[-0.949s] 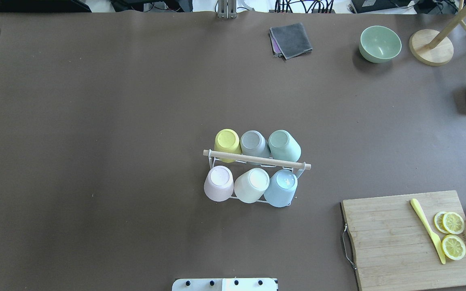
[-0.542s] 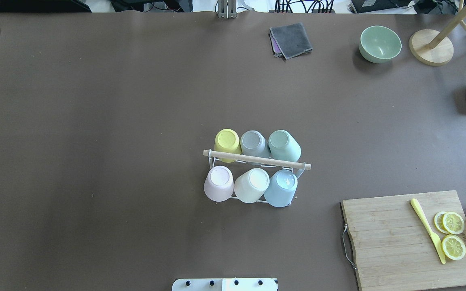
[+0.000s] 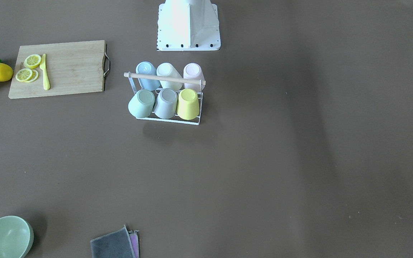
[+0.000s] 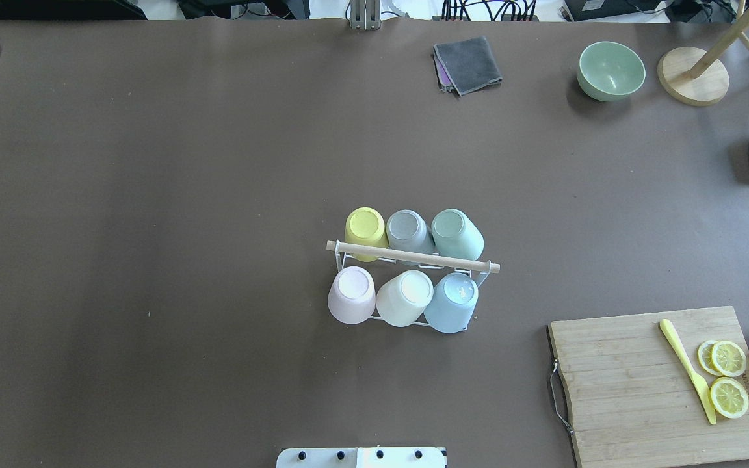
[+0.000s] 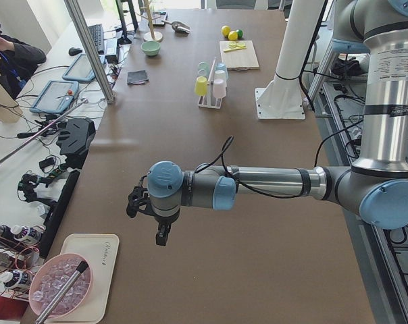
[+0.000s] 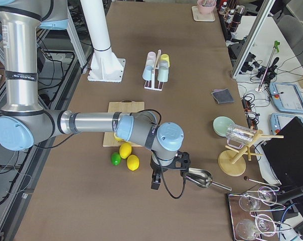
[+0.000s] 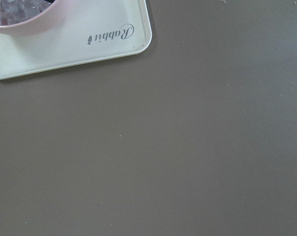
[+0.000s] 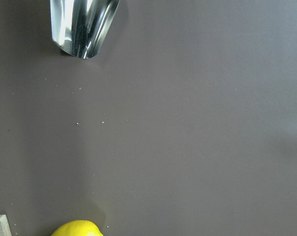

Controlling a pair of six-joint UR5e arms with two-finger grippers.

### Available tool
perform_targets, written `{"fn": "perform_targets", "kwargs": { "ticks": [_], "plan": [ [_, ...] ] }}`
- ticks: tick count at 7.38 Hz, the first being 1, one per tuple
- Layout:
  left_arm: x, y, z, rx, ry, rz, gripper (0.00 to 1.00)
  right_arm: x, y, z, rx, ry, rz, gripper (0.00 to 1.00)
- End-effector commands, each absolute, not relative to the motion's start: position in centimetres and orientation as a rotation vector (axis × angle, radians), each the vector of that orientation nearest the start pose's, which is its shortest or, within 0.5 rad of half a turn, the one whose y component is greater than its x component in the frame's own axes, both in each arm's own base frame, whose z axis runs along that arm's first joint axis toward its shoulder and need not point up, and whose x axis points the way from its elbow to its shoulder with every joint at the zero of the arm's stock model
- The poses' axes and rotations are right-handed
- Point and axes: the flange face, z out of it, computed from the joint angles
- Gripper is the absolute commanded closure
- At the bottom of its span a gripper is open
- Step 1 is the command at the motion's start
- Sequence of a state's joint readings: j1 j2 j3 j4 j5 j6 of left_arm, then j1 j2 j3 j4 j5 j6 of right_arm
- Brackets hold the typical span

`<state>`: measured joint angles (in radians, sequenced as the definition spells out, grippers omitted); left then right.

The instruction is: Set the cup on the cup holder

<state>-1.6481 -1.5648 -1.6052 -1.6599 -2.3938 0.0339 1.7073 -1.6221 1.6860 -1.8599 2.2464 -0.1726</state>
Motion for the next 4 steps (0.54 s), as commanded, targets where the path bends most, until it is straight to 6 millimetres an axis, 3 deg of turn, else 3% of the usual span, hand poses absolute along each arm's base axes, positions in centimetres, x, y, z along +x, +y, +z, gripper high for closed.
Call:
{"fn": "perform_targets", "kwargs": {
  "ticks": [1,4],
  "plan": [
    [-9.54,-49.38,61.60,0.176,0.818,-0.042,0.01,13.13,-43.15,67.14,-0.060,-0.687,0.029,0.00],
    [-9.30,-49.34,61.72,0.193,0.820,-0.030,0.01,13.17,-43.59,66.88,-0.063,-0.686,0.067,0.00]
  ]
}}
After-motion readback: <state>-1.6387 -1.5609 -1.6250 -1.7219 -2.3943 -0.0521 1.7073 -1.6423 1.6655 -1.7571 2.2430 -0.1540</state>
